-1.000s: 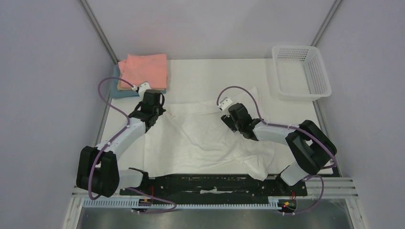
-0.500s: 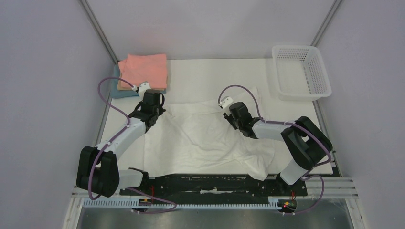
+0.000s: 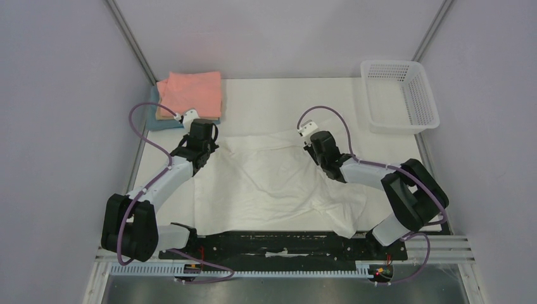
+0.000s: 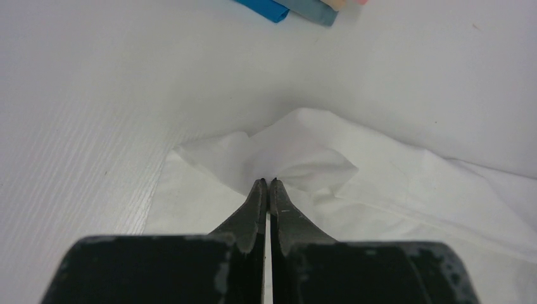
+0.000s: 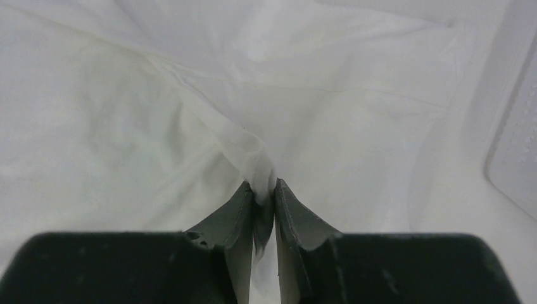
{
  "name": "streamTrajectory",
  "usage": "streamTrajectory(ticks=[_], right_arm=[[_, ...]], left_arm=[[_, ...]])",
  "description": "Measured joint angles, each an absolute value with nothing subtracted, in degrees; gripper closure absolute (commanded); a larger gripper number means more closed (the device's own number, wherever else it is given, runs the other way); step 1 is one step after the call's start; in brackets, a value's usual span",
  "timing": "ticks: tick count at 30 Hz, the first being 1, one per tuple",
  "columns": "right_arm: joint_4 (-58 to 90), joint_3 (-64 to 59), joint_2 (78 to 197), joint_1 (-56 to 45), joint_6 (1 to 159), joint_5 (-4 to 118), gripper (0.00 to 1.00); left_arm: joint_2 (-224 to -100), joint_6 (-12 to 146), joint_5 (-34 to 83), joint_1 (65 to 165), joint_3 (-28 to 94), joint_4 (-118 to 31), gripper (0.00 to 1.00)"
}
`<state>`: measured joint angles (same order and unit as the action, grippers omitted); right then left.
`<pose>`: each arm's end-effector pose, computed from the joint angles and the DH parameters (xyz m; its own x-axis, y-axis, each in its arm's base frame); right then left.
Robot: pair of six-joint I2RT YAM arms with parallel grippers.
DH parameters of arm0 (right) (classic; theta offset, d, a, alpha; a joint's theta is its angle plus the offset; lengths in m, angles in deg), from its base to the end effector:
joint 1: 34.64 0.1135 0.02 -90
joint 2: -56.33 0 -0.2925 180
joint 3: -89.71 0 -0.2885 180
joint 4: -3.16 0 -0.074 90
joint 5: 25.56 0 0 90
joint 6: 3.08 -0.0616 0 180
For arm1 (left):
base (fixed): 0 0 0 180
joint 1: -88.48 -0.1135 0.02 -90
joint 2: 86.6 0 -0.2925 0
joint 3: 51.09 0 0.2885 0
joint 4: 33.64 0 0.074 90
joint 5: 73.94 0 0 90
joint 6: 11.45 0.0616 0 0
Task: Fold and stack the t-shirts
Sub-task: Flatten out the tshirt
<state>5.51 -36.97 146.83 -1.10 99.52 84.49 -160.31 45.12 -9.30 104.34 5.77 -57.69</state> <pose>0.3068 0.1781 0.1477 -0.4526 -0.5459 -0.7051 -0.4072 0.8300 -0.3812 0.3074 -0.0599 0.2257 -0.4901 -0.3783 -0.7853 -0.4008 0.8978 -0.1824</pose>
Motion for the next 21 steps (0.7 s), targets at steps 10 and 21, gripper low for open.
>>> streamTrajectory(ticks=[10,21], right_arm=[[5.3,-37.0,146.5,-2.9,100.0,84.2,1.0],[4.9,-39.1,121.3,-2.8,105.2,90.8,1.0]], left_arm=[[-160.3,45.1,-9.4,104.3,6.3,-57.9,0.98],[-149.3,45.2,-8.6,104.3,12.2,-62.5,0.98]])
